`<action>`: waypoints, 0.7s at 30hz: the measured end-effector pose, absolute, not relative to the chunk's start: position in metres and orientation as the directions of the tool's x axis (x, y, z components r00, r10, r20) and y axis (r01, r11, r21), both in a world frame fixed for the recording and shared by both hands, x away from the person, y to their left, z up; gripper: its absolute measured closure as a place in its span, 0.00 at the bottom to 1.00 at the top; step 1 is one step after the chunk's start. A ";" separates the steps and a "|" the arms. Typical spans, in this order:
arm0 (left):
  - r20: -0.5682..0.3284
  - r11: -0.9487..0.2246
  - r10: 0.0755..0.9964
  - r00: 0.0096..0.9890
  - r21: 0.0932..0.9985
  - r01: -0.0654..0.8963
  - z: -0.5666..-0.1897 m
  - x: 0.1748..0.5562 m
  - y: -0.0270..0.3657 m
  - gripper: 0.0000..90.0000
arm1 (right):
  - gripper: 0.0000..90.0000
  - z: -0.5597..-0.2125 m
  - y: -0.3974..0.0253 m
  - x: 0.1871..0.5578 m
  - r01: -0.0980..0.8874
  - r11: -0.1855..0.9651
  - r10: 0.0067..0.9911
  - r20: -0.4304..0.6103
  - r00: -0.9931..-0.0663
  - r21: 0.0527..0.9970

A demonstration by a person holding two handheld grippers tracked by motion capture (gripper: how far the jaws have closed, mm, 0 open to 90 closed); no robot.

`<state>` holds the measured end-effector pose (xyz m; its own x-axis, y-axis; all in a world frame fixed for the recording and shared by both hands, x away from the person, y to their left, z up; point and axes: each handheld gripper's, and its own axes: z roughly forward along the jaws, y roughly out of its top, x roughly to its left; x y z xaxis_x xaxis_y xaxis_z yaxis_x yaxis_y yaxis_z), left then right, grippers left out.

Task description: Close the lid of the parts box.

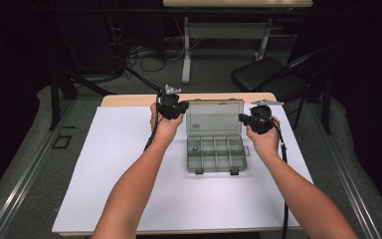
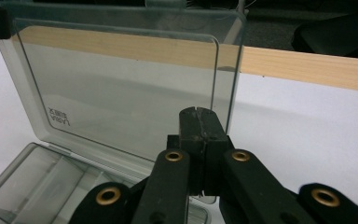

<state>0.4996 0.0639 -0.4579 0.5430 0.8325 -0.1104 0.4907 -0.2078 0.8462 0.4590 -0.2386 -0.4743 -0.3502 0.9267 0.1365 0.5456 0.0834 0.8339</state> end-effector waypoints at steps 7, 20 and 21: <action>-0.110 -0.207 0.825 0.554 0.854 0.478 -0.456 0.491 0.066 0.93 | 1.00 -0.455 -0.233 0.458 0.542 0.082 0.924 0.140 -0.357 0.836; -0.089 -0.215 0.814 0.574 0.872 0.440 -0.454 0.471 0.069 0.94 | 1.00 -0.415 -0.226 0.456 0.520 0.078 0.924 0.134 -0.359 0.851; -0.089 -0.213 0.815 0.573 0.874 0.437 -0.455 0.470 0.069 0.94 | 1.00 -0.414 -0.226 0.456 0.518 0.078 0.923 0.134 -0.360 0.852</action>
